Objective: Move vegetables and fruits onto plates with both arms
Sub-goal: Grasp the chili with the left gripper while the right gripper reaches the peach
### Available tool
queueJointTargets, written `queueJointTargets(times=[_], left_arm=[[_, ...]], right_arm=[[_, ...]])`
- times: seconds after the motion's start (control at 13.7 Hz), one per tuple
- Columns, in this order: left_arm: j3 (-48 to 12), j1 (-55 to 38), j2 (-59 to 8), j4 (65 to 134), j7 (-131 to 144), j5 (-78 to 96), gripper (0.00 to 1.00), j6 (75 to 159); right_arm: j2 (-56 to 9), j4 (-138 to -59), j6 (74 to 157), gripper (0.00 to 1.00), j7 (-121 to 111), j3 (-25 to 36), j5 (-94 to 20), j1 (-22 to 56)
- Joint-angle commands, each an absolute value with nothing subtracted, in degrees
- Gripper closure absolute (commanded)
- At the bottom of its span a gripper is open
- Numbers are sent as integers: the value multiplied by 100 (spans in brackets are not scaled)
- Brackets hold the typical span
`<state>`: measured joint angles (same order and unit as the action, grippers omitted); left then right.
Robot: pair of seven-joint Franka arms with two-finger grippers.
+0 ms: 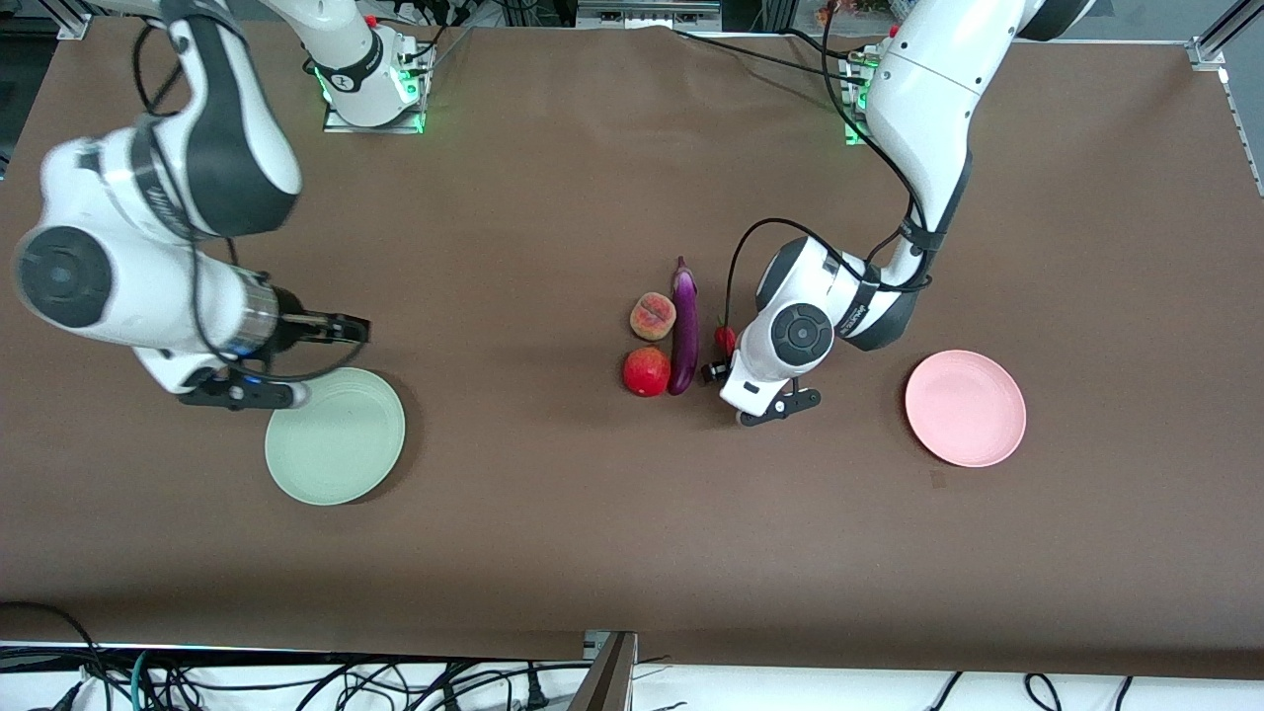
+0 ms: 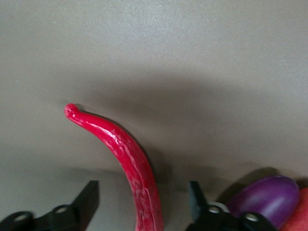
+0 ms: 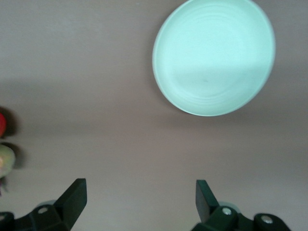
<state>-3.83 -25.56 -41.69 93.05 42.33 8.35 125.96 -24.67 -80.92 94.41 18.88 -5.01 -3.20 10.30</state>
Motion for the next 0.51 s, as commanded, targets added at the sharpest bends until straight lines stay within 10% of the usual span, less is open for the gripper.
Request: queueJointTargets(times=[0.0, 0.44], left_arm=[[-343, -2593, -4192, 9255, 4263, 879, 90, 12604], [-317, -2549, -4097, 9272, 4359, 879, 99, 12368]], right_arm=[[-2741, -7980, 9815, 0, 2616, -466, -439, 1440], [-3339, -7980, 10686, 0, 4130, -475, -474, 2486]])
